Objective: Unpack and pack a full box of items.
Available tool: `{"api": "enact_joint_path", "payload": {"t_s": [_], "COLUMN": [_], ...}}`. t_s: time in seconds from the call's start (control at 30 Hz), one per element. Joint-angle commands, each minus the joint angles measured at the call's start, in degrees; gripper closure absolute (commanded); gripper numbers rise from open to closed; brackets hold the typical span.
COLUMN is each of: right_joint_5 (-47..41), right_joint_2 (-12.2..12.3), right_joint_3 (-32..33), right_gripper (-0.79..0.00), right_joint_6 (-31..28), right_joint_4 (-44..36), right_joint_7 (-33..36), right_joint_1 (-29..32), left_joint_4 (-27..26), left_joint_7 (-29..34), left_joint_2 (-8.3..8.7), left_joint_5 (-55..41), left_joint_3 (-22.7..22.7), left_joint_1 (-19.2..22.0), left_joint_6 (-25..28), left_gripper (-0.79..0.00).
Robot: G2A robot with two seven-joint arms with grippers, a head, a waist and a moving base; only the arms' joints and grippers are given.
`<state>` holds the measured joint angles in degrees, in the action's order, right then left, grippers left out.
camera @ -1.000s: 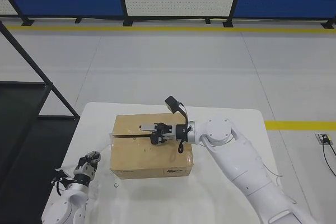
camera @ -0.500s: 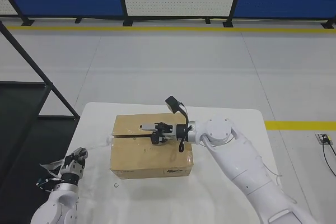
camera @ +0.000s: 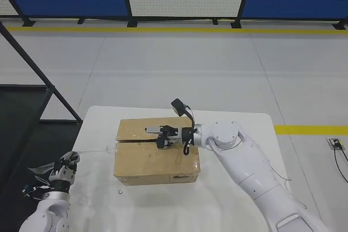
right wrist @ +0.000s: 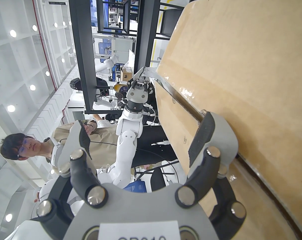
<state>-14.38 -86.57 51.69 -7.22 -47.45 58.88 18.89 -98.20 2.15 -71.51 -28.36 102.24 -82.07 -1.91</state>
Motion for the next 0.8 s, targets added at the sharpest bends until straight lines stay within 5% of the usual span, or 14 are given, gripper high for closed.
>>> {"api": "enact_joint_path", "payload": {"t_s": [0.0, 0.57, 0.6, 0.63, 0.67, 0.77], "right_joint_5": [-0.1, -0.1, 0.0, 0.0, 0.0, 0.2], "right_joint_2": [-0.1, -1.7, -1.7, -1.8, -1.9, -2.0], "right_joint_3": [-0.1, -1.9, -1.9, -2.0, -2.0, -2.1], "right_gripper": [-0.785, -0.785, -0.785, -0.785, -0.785, -0.785], "right_joint_6": [0.0, 0.4, 0.3, 0.3, 0.2, 0.2], "right_joint_4": [0.4, 4.2, 4.4, 4.6, 4.7, 5.1], "right_joint_7": [0.0, -0.6, -0.6, -0.7, -0.7, -0.6], "right_joint_1": [-0.2, -2.6, -2.7, -2.8, -2.8, -3.0], "left_joint_4": [0.2, 1.4, 1.4, 1.4, 1.5, 1.7], "left_joint_7": [0.9, 3.2, 3.3, 3.4, 3.4, 3.7], "left_joint_2": [0.06, 0.16, 0.16, 0.16, 0.15, 0.15], "left_joint_5": [0.8, 1.4, 1.4, 1.5, 1.5, 1.6], "left_joint_3": [0.5, 3.5, 3.5, 3.6, 3.6, 3.6], "left_joint_1": [-0.6, -2.4, -2.4, -2.4, -2.4, -2.3], "left_joint_6": [1.3, 5.0, 5.0, 5.0, 5.0, 4.8], "left_gripper": [0.0, 0.0, -0.04, -0.182, -0.751, -0.785]}}
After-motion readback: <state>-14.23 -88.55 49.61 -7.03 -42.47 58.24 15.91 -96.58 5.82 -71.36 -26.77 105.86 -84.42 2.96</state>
